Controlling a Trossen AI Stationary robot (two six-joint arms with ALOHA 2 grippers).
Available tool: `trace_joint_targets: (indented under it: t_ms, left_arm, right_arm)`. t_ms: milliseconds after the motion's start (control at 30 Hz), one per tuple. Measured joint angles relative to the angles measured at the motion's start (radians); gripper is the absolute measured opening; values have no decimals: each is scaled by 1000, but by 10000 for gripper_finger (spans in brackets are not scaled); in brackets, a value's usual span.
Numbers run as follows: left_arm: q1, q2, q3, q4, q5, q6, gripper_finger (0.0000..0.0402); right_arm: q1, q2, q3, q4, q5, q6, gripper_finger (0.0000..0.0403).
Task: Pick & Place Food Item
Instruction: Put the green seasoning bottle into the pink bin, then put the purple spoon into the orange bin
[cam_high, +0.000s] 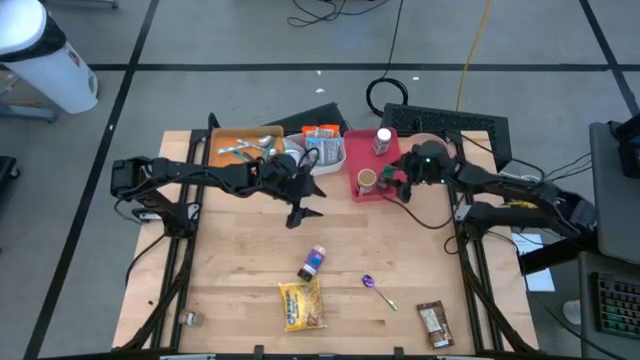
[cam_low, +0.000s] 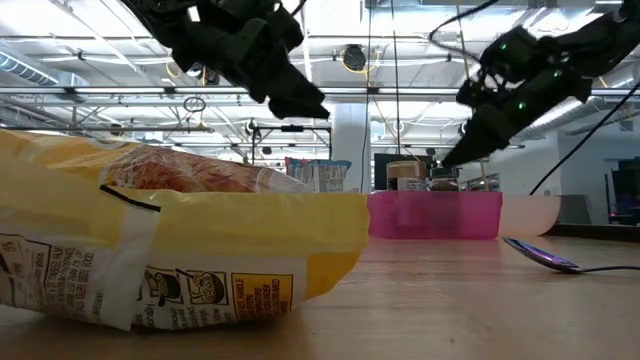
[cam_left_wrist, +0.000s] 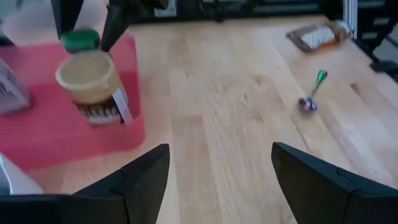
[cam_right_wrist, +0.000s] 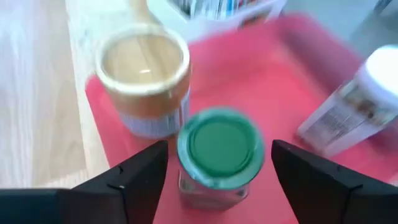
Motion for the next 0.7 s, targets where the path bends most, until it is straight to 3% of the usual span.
trace_joint_targets:
  t_ms: [200, 367, 533, 700]
  left_arm:
    - [0, 0, 0, 149, -47, -27, 283]
    - [0, 0, 0, 387, -102, -96, 274]
    - [0, 0, 1, 634, -103, -141, 279]
    - [0, 0, 1, 788, -104, -179, 282]
  right_arm:
    - [11, -161, 1, 26, 0, 32, 285]
    - [67, -262, 3, 167, -56, 226, 280]
    - [144, -275, 3, 330, -248, 288, 271]
    - [246, -227, -13, 487, -254, 291, 268]
